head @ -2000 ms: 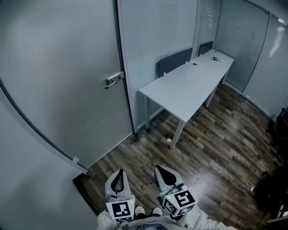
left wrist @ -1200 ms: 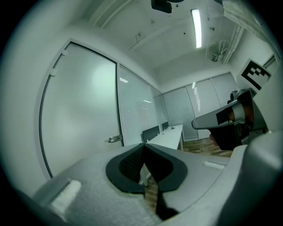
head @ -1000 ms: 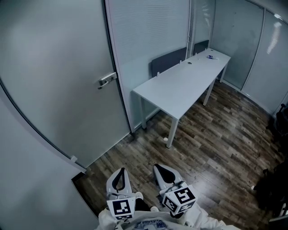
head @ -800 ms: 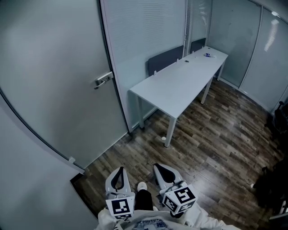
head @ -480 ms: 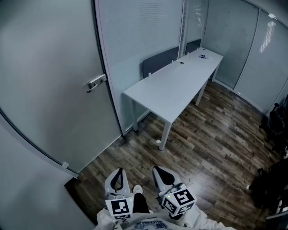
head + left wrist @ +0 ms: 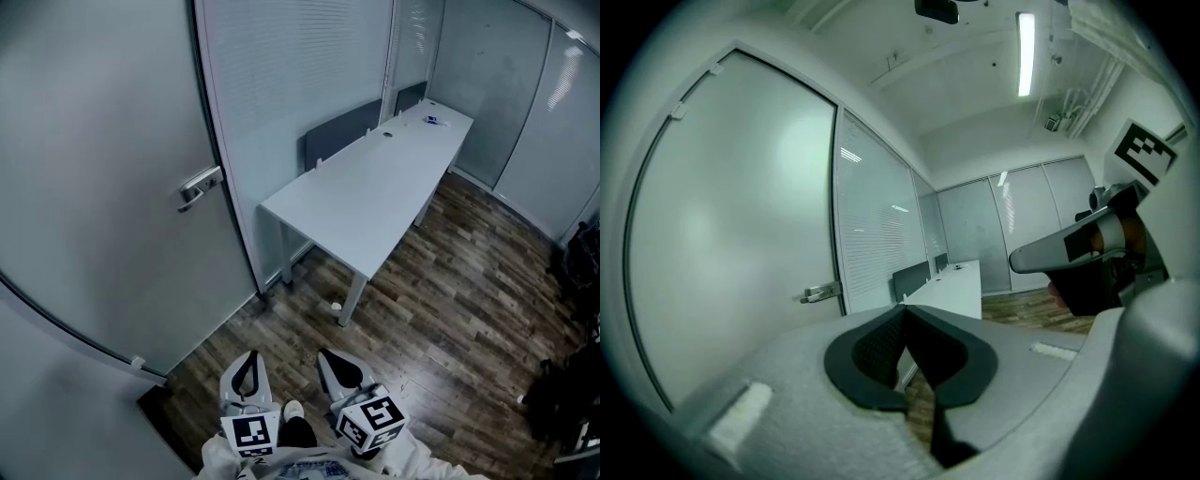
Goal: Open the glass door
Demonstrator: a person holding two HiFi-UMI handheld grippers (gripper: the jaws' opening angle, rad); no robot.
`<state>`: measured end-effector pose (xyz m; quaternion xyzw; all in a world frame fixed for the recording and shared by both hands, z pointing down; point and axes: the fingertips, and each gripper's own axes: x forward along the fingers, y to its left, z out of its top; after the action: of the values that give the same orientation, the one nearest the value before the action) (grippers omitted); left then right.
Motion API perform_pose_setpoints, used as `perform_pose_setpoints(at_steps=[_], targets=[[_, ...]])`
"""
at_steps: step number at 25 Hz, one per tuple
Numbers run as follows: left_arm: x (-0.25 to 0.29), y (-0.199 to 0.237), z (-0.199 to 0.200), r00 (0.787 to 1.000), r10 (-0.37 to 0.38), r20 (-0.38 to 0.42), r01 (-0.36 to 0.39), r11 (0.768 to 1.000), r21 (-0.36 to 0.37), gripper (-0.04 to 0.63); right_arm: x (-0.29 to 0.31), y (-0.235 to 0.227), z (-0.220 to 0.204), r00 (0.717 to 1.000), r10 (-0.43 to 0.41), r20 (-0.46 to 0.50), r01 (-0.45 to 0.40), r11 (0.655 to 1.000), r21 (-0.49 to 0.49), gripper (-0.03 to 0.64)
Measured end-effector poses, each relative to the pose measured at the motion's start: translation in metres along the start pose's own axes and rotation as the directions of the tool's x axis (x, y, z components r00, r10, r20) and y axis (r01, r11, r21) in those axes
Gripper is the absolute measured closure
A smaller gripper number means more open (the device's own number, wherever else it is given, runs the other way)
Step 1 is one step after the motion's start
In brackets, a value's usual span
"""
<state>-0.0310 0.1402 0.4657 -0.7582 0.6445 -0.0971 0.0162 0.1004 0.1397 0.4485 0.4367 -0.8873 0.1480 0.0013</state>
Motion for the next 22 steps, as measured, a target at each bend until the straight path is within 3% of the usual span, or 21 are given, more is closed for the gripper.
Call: perform_pose_setpoints(at_steps=[15,22], targets=[[0.119,0.098,0.005,0.999,0.02,0.025,-0.02,1.0,-0.006,0.591,0.142,-0.028,0.028,1.0,-0.027,0.003,0.027,1.0,0.008,0.612],[0.146,0.13,-0.007,0.996,0.092,-0.003,-0.092,0.995,-0.045,0.591,0.196,-0.029,0.024,0.998,0.04,-0.053,-0.04,0.999,-0.004,0.612]])
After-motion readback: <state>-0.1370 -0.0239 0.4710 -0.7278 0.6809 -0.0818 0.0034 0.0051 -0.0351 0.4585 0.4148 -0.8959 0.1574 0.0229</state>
